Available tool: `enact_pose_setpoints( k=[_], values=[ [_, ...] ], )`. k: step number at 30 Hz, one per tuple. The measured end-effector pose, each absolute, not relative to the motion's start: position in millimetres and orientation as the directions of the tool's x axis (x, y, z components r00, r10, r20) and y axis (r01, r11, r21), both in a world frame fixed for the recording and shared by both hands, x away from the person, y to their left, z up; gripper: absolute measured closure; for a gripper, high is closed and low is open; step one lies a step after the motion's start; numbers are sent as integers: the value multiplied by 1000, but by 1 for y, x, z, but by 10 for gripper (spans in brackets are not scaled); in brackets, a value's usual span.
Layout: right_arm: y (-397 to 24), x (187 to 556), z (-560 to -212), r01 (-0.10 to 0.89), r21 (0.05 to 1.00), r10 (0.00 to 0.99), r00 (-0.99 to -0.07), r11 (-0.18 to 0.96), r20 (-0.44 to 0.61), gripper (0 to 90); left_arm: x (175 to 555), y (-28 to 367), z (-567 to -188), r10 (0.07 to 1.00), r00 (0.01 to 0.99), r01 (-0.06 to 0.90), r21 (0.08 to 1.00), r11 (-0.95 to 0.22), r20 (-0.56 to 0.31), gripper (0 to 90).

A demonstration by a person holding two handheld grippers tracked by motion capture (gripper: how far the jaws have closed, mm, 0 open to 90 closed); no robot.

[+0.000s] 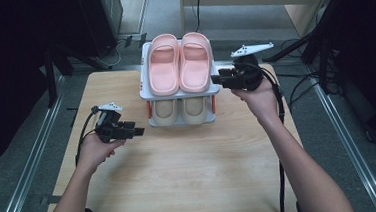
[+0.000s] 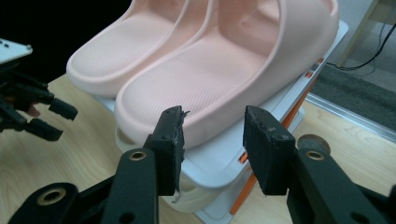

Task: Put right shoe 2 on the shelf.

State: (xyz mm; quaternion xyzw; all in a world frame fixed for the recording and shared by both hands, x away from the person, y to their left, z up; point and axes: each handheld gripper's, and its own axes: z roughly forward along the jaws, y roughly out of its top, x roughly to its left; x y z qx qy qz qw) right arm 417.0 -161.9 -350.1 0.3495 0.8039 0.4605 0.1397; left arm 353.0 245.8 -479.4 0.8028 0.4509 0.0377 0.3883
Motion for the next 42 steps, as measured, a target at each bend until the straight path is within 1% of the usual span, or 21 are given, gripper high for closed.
enact_pose_setpoints(
  k=[14,21,24,27,35,38,39,42],
  values=[
    [-182,384,-396,395,852,644,-760,343,93,542,353,246,-480,756,589,696,656,-293,-287,426],
    [-192,371,-418,400,859,644,-757,320,113,535,353,246,-481,754,590,699,651,-297,-289,426],
    [-194,367,-428,397,858,645,-756,325,106,534,354,246,-481,753,591,700,648,-300,-289,426],
    [-196,362,-438,383,861,651,-755,334,84,531,354,246,-482,754,590,700,648,-300,-289,426],
    [-200,358,-455,400,859,672,-735,318,93,531,354,245,-482,752,594,698,648,-305,-286,425],
    [-203,357,-460,405,856,695,-715,323,75,524,354,245,-482,751,596,697,648,-307,-285,425],
    [-205,358,-463,403,853,711,-701,332,55,524,354,245,-482,751,595,698,648,-306,-287,424],
    [-209,361,-471,435,841,733,-676,320,71,524,354,244,-482,750,596,698,647,-307,-286,424]
  ],
)
